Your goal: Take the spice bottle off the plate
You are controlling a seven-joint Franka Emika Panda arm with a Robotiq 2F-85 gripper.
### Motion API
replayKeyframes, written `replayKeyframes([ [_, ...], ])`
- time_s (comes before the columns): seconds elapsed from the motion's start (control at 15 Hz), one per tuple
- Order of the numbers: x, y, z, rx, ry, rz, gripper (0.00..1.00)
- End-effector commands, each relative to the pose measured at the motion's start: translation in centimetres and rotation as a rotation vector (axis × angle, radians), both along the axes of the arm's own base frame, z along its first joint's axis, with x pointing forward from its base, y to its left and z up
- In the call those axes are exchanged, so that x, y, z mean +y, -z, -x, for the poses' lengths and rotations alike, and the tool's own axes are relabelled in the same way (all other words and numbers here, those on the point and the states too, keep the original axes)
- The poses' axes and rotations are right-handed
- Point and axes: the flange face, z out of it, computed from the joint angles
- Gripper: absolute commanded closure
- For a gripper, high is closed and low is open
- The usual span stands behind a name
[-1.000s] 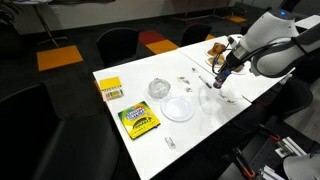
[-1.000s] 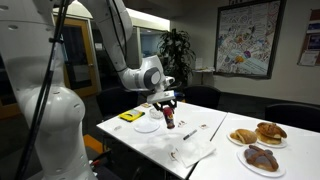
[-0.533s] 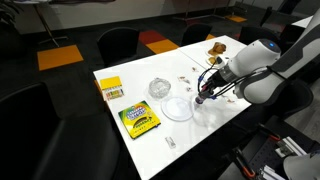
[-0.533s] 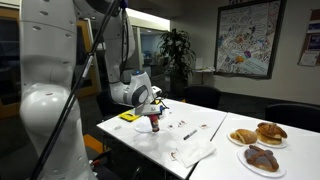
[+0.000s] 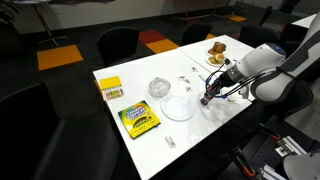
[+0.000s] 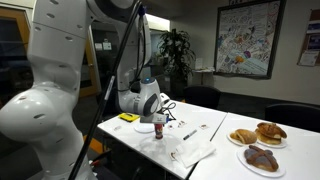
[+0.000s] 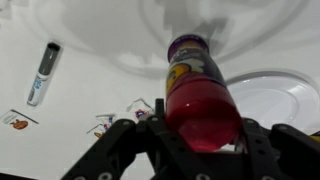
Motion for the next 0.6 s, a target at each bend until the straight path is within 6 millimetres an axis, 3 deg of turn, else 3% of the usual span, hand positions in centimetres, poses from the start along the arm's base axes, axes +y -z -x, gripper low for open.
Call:
replayKeyframes([
  [0.0, -1.5, 0.0, 1.1, 0.055, 0.094, -0.04, 0.7],
  [0.53, -2.2, 0.0, 2.1, 0.241, 0.225, -0.057, 0.7],
])
